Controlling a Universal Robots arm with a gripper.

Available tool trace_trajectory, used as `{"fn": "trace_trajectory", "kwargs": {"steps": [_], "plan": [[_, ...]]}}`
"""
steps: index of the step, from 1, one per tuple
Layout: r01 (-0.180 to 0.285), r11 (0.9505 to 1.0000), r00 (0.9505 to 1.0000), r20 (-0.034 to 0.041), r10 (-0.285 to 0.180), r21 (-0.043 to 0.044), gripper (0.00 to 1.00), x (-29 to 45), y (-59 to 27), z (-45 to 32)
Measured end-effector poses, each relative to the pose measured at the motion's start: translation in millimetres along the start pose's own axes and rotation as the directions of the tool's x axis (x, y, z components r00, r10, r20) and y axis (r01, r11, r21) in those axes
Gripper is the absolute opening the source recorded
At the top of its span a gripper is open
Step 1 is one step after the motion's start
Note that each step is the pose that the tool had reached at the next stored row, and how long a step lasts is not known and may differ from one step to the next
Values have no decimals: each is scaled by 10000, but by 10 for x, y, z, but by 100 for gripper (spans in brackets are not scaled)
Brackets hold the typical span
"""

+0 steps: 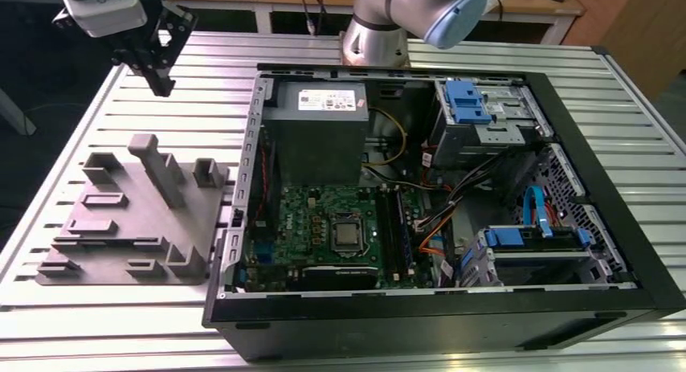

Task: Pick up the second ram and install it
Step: 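Reach for the second ram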

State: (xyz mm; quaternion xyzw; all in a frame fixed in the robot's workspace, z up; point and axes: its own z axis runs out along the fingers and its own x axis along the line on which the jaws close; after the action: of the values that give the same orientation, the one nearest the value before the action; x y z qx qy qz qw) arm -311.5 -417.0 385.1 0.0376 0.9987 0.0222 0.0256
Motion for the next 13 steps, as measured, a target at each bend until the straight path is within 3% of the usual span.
{"fn": "trace_trajectory", "kwargs": {"steps": [13], "plan": [[0, 10000, 10000, -1, 0, 1, 7, 37, -178, 55]]}}
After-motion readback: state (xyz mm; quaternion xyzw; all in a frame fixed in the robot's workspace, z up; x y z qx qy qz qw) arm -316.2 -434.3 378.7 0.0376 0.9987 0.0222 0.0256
